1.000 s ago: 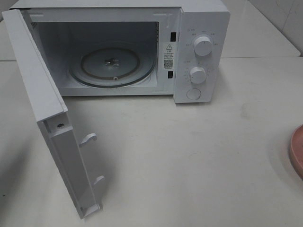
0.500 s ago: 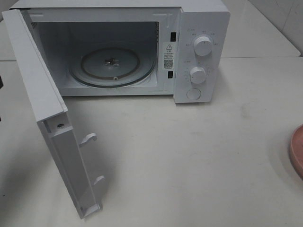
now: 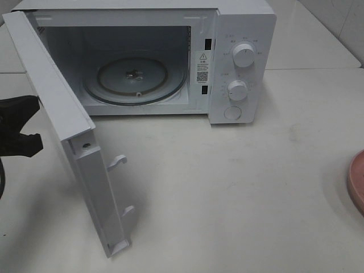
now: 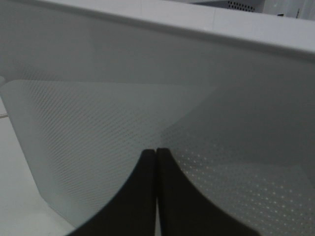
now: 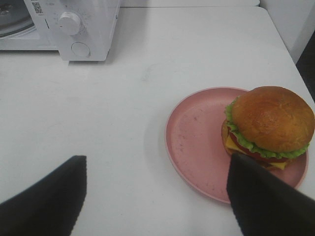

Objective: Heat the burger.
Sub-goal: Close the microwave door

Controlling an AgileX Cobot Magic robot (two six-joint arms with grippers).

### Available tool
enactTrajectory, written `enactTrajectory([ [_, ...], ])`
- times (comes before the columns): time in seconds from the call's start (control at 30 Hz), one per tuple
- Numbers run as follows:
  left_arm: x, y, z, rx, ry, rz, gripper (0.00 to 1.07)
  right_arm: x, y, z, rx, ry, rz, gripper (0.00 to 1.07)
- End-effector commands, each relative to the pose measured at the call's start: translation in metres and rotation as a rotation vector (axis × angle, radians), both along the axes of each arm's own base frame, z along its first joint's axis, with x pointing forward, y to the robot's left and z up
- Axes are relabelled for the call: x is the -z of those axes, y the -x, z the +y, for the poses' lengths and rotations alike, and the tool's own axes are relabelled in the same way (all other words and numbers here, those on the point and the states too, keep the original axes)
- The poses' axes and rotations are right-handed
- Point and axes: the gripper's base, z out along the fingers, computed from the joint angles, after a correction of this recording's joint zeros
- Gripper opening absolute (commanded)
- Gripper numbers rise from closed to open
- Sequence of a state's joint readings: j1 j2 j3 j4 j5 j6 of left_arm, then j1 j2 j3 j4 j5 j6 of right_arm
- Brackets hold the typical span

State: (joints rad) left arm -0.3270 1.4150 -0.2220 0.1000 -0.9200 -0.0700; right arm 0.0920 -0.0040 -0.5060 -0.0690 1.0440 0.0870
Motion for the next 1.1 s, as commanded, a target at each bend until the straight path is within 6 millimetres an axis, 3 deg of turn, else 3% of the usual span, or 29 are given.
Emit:
enactTrajectory([
  [0.03, -0.006, -0.007, -0.009, -0.031, 0.015, -0.037, 0.00, 0.000, 0.004, 0.000, 0.001, 0.005, -0.034, 0.75],
  [0.6, -0.006, -0.043, -0.066, -0.113, 0.024, -0.028, 0.00, 0.000, 0.004, 0.000, 0.001, 0.005, -0.034, 0.75],
  [0.83, -0.007, -0.068, -0.102, -0.169, 0.009, -0.026, 0.00, 0.000, 0.004, 0.000, 0.001, 0.005, -0.034, 0.75],
  [0.93, -0.007, -0.071, -0.106, -0.177, 0.008, -0.025, 0.00, 0.000, 0.004, 0.000, 0.001, 0.005, -0.034, 0.75],
  [1.1, -0.009, -0.094, -0.123, -0.222, -0.001, -0.007, 0.00, 0.000, 0.004, 0.000, 0.001, 0.005, -0.034, 0.75],
])
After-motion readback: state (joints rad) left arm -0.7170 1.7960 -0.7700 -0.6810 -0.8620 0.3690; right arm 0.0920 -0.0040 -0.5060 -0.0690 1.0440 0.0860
